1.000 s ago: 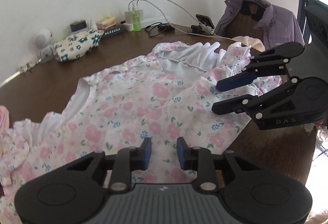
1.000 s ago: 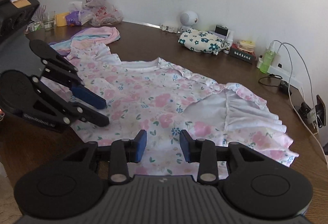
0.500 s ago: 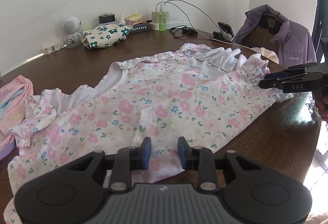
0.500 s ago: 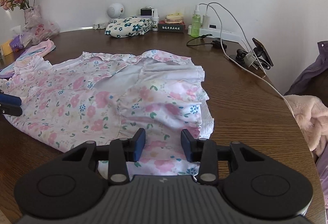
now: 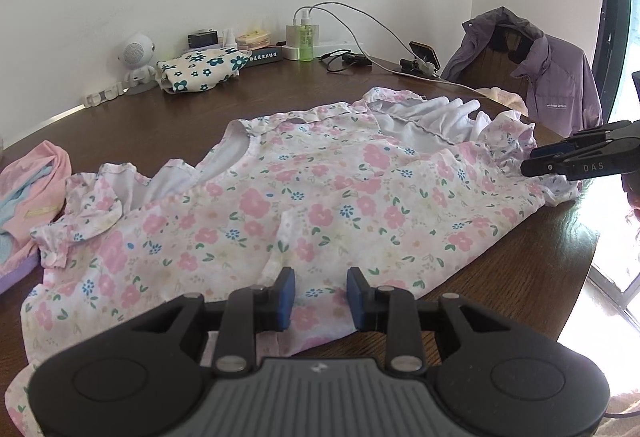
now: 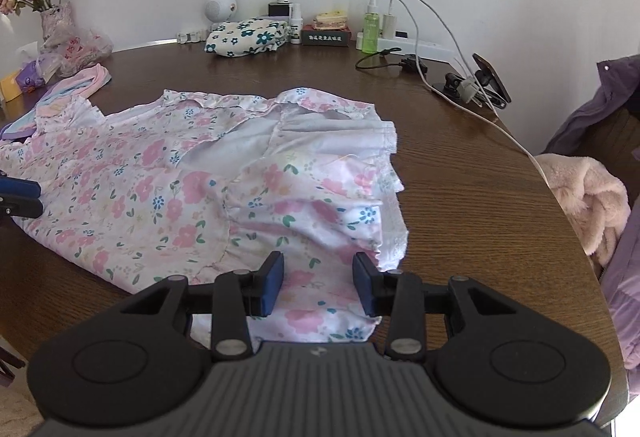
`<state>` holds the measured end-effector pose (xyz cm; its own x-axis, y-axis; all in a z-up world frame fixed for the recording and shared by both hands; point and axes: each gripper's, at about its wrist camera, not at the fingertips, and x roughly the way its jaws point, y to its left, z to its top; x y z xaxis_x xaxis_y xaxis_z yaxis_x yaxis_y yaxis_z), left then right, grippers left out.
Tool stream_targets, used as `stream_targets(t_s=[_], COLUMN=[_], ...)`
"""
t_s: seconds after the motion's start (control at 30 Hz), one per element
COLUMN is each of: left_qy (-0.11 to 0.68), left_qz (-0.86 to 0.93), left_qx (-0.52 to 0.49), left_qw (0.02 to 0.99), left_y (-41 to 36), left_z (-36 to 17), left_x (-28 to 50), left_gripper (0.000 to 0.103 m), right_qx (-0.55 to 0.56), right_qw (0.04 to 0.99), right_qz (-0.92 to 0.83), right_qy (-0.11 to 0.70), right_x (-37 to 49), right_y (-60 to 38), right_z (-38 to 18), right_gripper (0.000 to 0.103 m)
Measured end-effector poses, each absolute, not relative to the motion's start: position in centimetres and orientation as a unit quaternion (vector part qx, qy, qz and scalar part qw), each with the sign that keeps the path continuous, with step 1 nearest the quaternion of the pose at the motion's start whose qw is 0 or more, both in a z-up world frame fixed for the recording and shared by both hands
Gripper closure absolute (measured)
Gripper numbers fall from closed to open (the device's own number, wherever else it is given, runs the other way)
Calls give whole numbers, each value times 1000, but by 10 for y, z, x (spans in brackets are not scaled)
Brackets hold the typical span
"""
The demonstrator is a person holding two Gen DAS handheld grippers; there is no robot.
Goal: Fold clothes
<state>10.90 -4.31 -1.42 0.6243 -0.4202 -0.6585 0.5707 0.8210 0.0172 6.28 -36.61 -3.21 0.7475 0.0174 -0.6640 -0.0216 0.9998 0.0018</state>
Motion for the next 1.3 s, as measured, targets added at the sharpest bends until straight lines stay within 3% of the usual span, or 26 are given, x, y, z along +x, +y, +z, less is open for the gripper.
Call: stream_targets(t_s=[0.17, 0.47, 0.6, 0.77, 0.93, 1.03, 1.07, 1.13, 1.17, 1.2, 1.23, 1.3], left_qy=[328, 325, 325, 326, 344, 330, 323, 308, 301, 294, 292, 299], left_qz=[-285, -291, -292, -290, -293, -316, -325, -334, -337, -341, -342, -340], left_qx=[117, 119, 120, 120, 113, 89, 83, 85, 87, 89, 96, 117], left_qw=[893, 892, 891, 892, 885, 885, 885, 887, 888, 888, 888, 884], left_y=[-43, -40, -40, -41, -40, -33, -31, -34, -36, -38, -44, -59], left_z=[-16, -17, -16, -16, -7, 17, 29, 54, 66, 79, 89, 100], left_x=[108, 106, 107, 107, 113, 114, 116, 127, 133, 139, 150, 176], left_gripper=[76, 75, 75, 75, 70, 69, 63, 52, 42, 26, 19, 14], right_qx=[39, -27, -15, 15, 46, 58, 48, 29, 20, -2, -28, -81], right_qw=[940, 949, 940, 939, 937, 939, 939, 941, 941, 940, 937, 931], right_qz=[44, 69, 27, 10, 35, 55, 59, 67, 71, 77, 84, 98], right_qy=[338, 307, 339, 344, 346, 335, 334, 332, 330, 333, 337, 343], right_x=[53, 88, 104, 96, 88, 87, 91, 99, 103, 115, 130, 160], right_y=[-353, -303, -329, -359, -366, -379, -383, -392, -396, -396, -394, -390], right_z=[-19, -22, -36, -43, -28, -1, 10, 32, 42, 47, 49, 52], right_gripper=[65, 67, 84, 89, 87, 83, 80, 67, 61, 55, 50, 28])
